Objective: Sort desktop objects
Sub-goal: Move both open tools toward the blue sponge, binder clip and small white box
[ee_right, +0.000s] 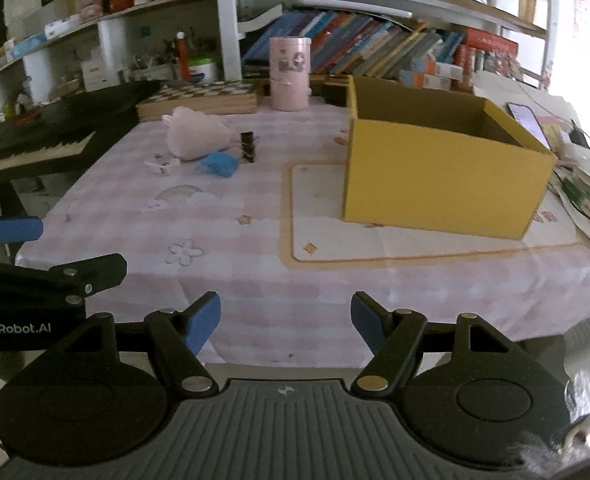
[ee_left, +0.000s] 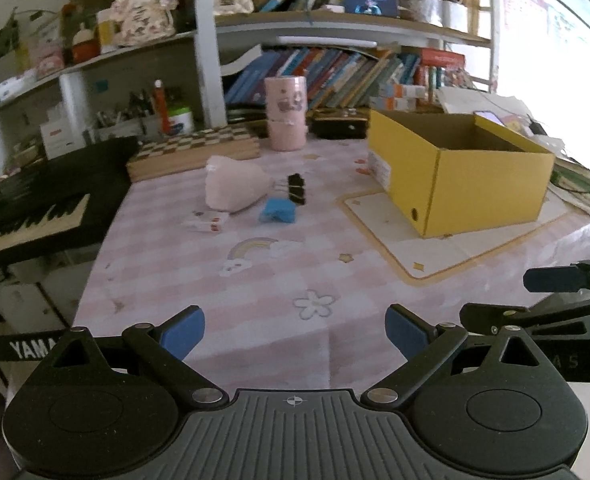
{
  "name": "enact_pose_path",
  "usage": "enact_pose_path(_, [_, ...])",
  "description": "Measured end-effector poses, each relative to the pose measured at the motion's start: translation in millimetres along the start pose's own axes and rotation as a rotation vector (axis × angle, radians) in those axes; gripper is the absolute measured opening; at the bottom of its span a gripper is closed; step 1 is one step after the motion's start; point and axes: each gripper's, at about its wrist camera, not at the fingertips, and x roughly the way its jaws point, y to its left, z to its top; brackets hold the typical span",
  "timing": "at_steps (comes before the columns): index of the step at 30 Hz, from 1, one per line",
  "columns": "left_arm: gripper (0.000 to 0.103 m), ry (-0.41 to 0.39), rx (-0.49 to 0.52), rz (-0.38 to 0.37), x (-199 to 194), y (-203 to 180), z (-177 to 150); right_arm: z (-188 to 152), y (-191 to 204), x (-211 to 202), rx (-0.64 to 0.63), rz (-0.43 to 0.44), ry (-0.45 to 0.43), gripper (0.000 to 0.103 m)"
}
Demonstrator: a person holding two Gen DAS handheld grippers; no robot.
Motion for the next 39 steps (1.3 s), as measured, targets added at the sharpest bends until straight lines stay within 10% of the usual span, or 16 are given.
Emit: enact_pose_path(39, [0.098, 0.015, -0.106, 0.076, 9, 61, -2, 22, 53, 24, -0.084, 0.057, 0.008, 0.07])
